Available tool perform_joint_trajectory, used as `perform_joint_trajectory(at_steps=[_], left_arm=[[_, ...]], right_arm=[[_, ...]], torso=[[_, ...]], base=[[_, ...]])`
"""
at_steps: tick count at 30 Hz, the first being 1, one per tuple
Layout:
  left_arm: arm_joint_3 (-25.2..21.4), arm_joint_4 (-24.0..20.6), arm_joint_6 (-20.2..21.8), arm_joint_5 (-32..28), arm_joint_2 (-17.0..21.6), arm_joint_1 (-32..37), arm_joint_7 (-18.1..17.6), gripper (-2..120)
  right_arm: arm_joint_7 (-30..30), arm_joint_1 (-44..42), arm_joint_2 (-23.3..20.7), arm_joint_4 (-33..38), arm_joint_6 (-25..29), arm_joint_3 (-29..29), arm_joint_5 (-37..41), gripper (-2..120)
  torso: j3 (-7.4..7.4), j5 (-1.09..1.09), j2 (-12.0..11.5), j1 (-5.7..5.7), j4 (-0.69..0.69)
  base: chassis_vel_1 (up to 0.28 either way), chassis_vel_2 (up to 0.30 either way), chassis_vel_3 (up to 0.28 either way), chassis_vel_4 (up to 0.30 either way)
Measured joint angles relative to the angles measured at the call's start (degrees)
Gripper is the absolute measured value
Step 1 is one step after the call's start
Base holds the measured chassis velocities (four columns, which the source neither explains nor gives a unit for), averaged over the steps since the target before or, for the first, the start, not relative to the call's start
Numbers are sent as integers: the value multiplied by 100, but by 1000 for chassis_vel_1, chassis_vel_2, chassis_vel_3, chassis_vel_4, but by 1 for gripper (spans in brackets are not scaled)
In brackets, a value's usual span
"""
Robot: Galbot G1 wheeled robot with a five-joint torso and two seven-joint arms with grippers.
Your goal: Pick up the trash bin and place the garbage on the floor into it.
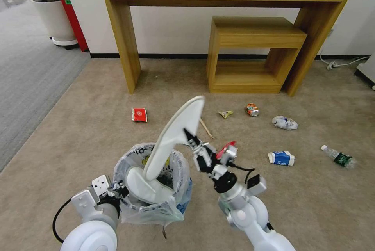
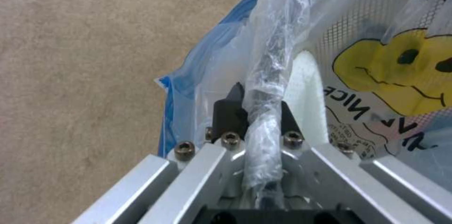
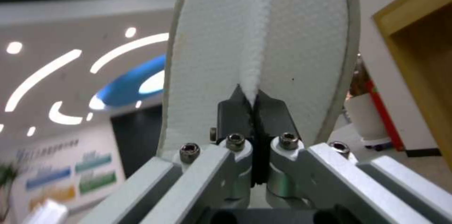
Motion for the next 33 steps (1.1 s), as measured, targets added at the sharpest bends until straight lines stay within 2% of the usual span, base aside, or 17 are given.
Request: perform_joint_trajectory(at_steps=[9,13,15,18,21,24,28,29,31,33], left_arm=[[-23,-41,18,-29,-2,24,-5,0],[-32,-22,18,-43,0,14,-6,0],[-34,6,19,-44,1,-5,-6,0],[-33,42,18,-44,1,-21,-7,0],[-23,64,19,-40,-1,-27,-7,0],[-16,70,19,-37,-3,-31,-7,0],[-62,72,21,-34,7,-42,-7,0],[-62,72,21,-34,7,-42,-7,0],[-84,72,22,-36,12,-49,-7,0],[-105,66,22,-42,14,-57,-7,0]], right_arm=[[-400,648,6,-504,-81,60,-735,0],[-796,689,-19,-599,-171,188,-1077,0],[-1230,676,-24,-667,-207,363,-1462,0],[-1571,640,-41,-691,-236,524,-1714,0],[-1679,591,-66,-673,-240,630,-1825,0],[-1660,544,-87,-631,-238,687,-1789,6],[-1529,429,-117,-583,-240,750,-1594,27],[-1529,429,-117,-583,-240,750,-1594,27],[-1549,407,-127,-583,-240,795,-1613,37],[-1556,385,-140,-583,-240,841,-1664,41]], torso=[[0,-1,0,0,1],[0,0,0,1,0],[0,0,0,1,0],[0,0,0,0,0],[0,0,0,0,0],[0,0,0,1,0],[0,0,0,1,0],[0,0,0,1,0],[0,0,0,0,0],[0,0,0,1,0]], base=[[0,0,0,0],[0,0,0,0],[0,0,0,0],[0,0,0,0],[0,0,0,0],[0,0,0,0],[0,0,0,0],[0,0,0,0],[0,0,0,0],[0,0,0,0]])
